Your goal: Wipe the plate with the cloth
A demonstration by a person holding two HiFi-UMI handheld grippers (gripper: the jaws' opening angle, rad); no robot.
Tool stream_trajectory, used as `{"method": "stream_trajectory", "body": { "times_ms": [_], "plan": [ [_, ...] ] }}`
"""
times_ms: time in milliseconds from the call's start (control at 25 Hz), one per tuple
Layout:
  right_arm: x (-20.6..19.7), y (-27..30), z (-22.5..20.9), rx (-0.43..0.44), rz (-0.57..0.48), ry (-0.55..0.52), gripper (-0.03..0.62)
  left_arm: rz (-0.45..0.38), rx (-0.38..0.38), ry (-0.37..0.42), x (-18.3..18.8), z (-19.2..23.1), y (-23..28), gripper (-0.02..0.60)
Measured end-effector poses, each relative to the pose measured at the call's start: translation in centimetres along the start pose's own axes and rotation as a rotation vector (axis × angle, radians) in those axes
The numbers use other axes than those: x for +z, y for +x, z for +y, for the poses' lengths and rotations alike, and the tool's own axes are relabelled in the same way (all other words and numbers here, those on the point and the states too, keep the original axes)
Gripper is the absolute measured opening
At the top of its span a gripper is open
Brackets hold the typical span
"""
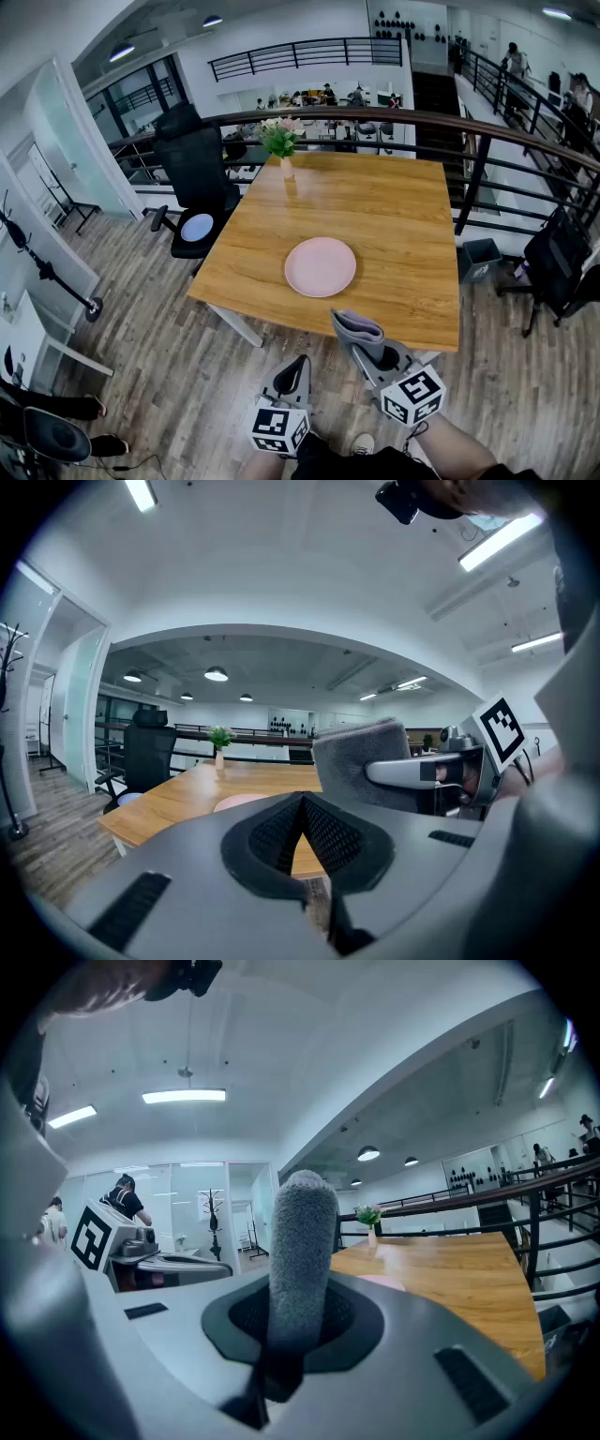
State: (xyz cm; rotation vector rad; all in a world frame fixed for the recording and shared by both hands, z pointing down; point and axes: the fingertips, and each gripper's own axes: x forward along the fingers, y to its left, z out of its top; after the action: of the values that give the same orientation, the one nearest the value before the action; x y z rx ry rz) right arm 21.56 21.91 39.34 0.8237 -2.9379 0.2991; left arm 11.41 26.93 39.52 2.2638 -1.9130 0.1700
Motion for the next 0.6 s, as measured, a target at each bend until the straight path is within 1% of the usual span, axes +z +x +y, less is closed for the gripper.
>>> {"method": "stream_trajectory", "body": {
  "times_ms": [280,600],
  "plan": [
    [0.1,1.2,0.1,0.01,-0.012,0.029,0.054,-0.007,-0.012,-0.002,0.3,1.0,0.2,0.018],
    [0.8,4.2,1.2,0.0,-0.009,0.013,0.054,-0.011,-0.014,-0.014,0.4,4.4,0.1,0.018]
  ]
}}
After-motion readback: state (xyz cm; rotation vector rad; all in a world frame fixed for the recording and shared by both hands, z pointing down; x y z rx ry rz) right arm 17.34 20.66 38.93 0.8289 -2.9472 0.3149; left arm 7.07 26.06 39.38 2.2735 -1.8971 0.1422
